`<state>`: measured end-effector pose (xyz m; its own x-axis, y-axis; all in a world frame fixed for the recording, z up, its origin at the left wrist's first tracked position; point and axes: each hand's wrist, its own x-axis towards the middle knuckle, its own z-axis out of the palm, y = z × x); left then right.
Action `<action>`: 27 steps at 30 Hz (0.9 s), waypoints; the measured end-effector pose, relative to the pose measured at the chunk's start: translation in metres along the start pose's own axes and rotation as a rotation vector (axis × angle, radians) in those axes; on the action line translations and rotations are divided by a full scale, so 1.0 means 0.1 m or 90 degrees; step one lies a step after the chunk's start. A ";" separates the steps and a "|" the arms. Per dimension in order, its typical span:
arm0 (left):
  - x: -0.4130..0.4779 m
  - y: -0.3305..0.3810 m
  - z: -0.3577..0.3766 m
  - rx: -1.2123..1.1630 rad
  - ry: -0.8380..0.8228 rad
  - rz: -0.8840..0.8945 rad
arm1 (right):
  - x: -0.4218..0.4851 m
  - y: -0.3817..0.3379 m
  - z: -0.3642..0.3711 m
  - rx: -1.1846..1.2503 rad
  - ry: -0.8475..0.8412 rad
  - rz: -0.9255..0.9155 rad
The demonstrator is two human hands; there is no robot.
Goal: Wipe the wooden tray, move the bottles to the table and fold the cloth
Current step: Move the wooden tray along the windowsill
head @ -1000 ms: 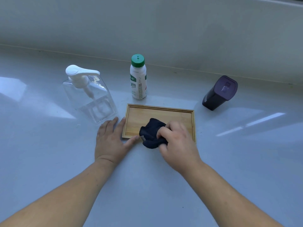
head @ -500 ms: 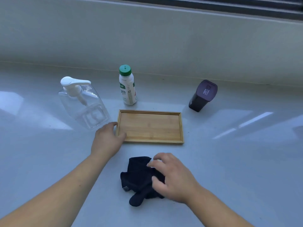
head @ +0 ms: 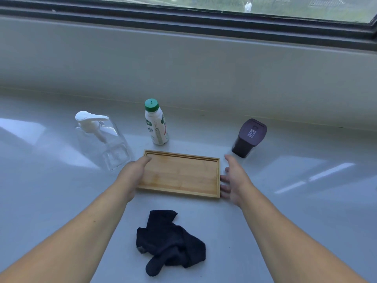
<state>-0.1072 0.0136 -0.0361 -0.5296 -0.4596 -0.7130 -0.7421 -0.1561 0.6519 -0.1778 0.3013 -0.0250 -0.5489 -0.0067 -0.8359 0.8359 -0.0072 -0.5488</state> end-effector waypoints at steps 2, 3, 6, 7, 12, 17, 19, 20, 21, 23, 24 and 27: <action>-0.03 -0.01 -0.02 -0.018 -0.008 -0.001 | 0.07 -0.01 -0.03 -0.028 -0.009 0.002; -0.05 -0.02 -0.04 -0.025 -0.011 -0.003 | 0.10 0.00 -0.03 -0.039 -0.014 -0.003; -0.10 -0.04 -0.10 -0.028 -0.016 -0.004 | 0.11 0.05 -0.04 -0.052 -0.022 -0.020; -0.11 -0.06 -0.11 -0.025 -0.021 0.002 | 0.11 0.07 -0.04 -0.051 -0.022 -0.027; -0.17 -0.06 -0.19 -0.008 -0.062 0.039 | -0.02 0.10 -0.07 -0.042 0.013 -0.070; -0.29 -0.04 -0.11 0.041 -0.154 0.044 | -0.30 0.10 -0.34 -0.060 0.089 -0.090; -0.38 -0.02 -0.01 0.056 -0.182 0.048 | -0.43 0.12 -0.50 -0.058 0.118 -0.092; -0.43 0.00 0.06 0.063 -0.193 0.052 | -0.49 0.13 -0.58 -0.056 0.129 -0.093; -0.48 0.02 0.14 0.068 -0.203 0.057 | -0.55 0.13 -0.67 -0.054 0.138 -0.095; -0.59 0.06 0.30 0.073 -0.223 0.065 | -0.65 0.12 -0.83 -0.044 0.156 -0.101; -0.65 0.08 0.38 0.076 -0.235 0.069 | -0.70 0.11 -0.93 -0.038 0.163 -0.107; -0.81 0.13 0.68 0.084 -0.266 0.079 | -0.80 0.07 -1.26 -0.026 0.179 -0.113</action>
<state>-0.1019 0.1085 0.0125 -0.7180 -0.0719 -0.6924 -0.6943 0.0027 0.7197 -0.1281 0.4275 0.0365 -0.6688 0.2670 -0.6938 0.7295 0.0563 -0.6816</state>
